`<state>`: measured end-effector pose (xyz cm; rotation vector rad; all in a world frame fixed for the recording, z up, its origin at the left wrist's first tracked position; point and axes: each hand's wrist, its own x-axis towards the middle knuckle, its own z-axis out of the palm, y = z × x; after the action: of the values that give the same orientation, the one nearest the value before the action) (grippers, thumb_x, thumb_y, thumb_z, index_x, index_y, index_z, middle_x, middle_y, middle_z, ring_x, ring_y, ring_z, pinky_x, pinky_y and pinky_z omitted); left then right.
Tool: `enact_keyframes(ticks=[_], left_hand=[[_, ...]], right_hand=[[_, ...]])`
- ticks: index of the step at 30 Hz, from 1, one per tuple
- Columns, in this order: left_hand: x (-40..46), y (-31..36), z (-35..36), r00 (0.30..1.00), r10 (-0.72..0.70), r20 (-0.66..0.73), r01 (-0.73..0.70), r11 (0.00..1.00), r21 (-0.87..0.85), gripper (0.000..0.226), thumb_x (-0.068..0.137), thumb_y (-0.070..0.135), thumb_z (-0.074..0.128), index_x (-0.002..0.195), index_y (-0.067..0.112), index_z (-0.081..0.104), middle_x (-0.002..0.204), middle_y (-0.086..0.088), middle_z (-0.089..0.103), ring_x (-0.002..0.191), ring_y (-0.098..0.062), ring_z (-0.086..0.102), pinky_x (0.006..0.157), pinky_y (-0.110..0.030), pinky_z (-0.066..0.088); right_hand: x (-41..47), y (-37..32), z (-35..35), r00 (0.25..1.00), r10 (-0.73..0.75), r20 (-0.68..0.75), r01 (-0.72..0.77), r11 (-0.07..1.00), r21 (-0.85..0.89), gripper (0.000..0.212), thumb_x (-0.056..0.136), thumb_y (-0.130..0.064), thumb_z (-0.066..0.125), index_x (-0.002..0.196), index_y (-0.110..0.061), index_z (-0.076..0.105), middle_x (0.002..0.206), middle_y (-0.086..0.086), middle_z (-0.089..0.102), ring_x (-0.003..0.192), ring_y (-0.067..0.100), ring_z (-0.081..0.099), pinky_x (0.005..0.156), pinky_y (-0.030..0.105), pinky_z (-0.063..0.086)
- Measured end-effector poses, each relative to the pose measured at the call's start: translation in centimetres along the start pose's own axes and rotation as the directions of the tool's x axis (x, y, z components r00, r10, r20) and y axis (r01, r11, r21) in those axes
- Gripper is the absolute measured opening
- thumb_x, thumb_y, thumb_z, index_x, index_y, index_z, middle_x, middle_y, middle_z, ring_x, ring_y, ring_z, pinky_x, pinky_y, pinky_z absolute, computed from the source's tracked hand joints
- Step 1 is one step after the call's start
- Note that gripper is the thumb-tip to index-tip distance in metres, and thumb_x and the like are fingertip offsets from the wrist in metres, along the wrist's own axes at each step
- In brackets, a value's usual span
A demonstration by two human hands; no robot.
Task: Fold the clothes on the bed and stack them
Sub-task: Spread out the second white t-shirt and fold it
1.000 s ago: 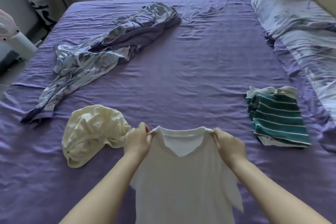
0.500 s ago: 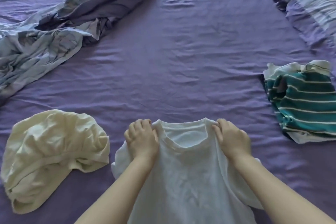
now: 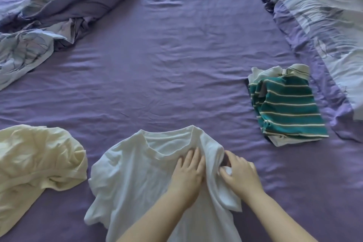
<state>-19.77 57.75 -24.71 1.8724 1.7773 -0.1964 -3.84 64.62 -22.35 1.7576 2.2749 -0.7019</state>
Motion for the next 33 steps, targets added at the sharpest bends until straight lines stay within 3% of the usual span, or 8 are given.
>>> enact_keyframes(ticks=[6, 10, 12, 14, 16, 21, 28, 33], left_hand=[[2.6, 1.7, -1.2, 0.985, -0.173, 0.012, 0.17, 0.975, 0.14, 0.063, 0.097, 0.025, 0.03, 0.15, 0.016, -0.004, 0.158, -0.004, -0.01, 0.144, -0.034, -0.001, 0.103, -0.044, 0.026], [4.3, 2.7, -4.6, 0.956, -0.155, -0.249, 0.197, 0.968, 0.154, 0.036, 0.076, 0.013, 0.063, 0.111, 0.019, 0.057, 0.119, -0.003, 0.055, 0.107, -0.026, 0.053, 0.074, -0.033, 0.041], [5.5, 2.8, -5.6, 0.925, -0.044, -0.376, 0.123, 0.975, 0.188, 0.031, 0.073, 0.01, 0.066, 0.101, 0.021, 0.062, 0.112, -0.001, 0.06, 0.105, -0.024, 0.056, 0.081, -0.032, 0.044], [7.1, 2.7, -5.7, 0.967, 0.048, -0.249, -0.016, 0.992, 0.127, 0.044, 0.087, 0.005, 0.046, 0.128, 0.021, 0.049, 0.143, 0.0, 0.041, 0.136, -0.025, 0.03, 0.107, -0.037, 0.028], [8.1, 2.8, -6.0, 0.994, 0.089, -0.069, -0.075, 0.981, 0.18, 0.049, 0.092, 0.006, 0.037, 0.137, 0.023, 0.039, 0.148, 0.002, 0.035, 0.143, -0.026, 0.015, 0.115, -0.043, 0.014], [9.2, 3.1, -6.9, 0.99, 0.04, -0.138, -0.001, 0.964, 0.267, 0.025, 0.095, 0.03, 0.045, 0.113, 0.023, 0.06, 0.113, -0.001, 0.055, 0.113, -0.026, 0.039, 0.09, -0.033, 0.029], [11.2, 5.2, -6.2, 0.913, -0.225, -0.34, 0.261, 0.963, 0.064, 0.016, 0.091, 0.025, 0.05, 0.1, 0.023, 0.063, 0.102, -0.003, 0.058, 0.1, -0.027, 0.049, 0.071, -0.032, 0.028], [9.7, 7.1, -3.8, 0.872, -0.312, -0.378, 0.247, 0.946, -0.211, 0.019, 0.086, 0.007, 0.054, 0.103, 0.011, 0.059, 0.093, -0.01, 0.061, 0.085, -0.033, 0.059, 0.059, -0.036, 0.039]], right_hand=[[-0.6, 1.4, -0.1, 0.991, -0.133, -0.001, 0.132, 0.98, 0.148, 0.028, 0.09, -0.046, 0.049, 0.096, -0.025, 0.066, 0.096, -0.003, 0.061, 0.096, 0.021, 0.051, 0.084, 0.032, 0.039], [-0.9, 2.5, -0.4, 0.965, -0.257, 0.045, 0.251, 0.962, 0.107, 0.041, 0.082, -0.043, 0.05, 0.121, -0.032, 0.048, 0.108, -0.01, 0.055, 0.103, 0.015, 0.051, 0.084, 0.031, 0.039], [-0.7, 3.0, -0.6, 0.963, -0.264, 0.051, 0.26, 0.963, 0.071, 0.039, 0.081, -0.029, 0.049, 0.119, -0.029, 0.049, 0.106, -0.007, 0.057, 0.103, 0.018, 0.053, 0.082, 0.033, 0.038], [-0.6, 3.4, -1.0, 0.976, -0.216, -0.019, 0.216, 0.966, 0.144, 0.024, 0.082, -0.022, 0.051, 0.105, -0.021, 0.058, 0.098, -0.003, 0.061, 0.098, 0.021, 0.054, 0.079, 0.034, 0.039], [-0.6, 3.8, -1.4, 0.99, -0.093, -0.104, 0.124, 0.931, 0.344, 0.011, 0.08, -0.018, 0.056, 0.09, -0.018, 0.06, 0.088, -0.002, 0.06, 0.088, 0.02, 0.055, 0.073, 0.032, 0.039], [-0.4, 4.6, -2.6, 0.957, 0.216, -0.196, -0.046, 0.776, 0.629, 0.02, 0.08, -0.005, 0.055, 0.095, -0.02, 0.056, 0.097, -0.002, 0.053, 0.087, 0.022, 0.053, 0.067, 0.03, 0.035], [0.4, 5.9, -2.8, 0.963, 0.155, -0.22, -0.074, 0.939, 0.336, 0.045, 0.091, -0.02, 0.053, 0.134, -0.025, 0.043, 0.13, -0.002, 0.046, 0.103, 0.027, 0.057, 0.069, 0.038, 0.046], [0.3, 5.5, -2.0, 0.91, -0.096, -0.402, 0.105, 0.994, 0.0, 0.053, 0.058, -0.004, 0.08, 0.109, -0.01, 0.067, 0.115, 0.015, 0.063, 0.1, 0.033, 0.064, 0.075, 0.041, 0.053]])
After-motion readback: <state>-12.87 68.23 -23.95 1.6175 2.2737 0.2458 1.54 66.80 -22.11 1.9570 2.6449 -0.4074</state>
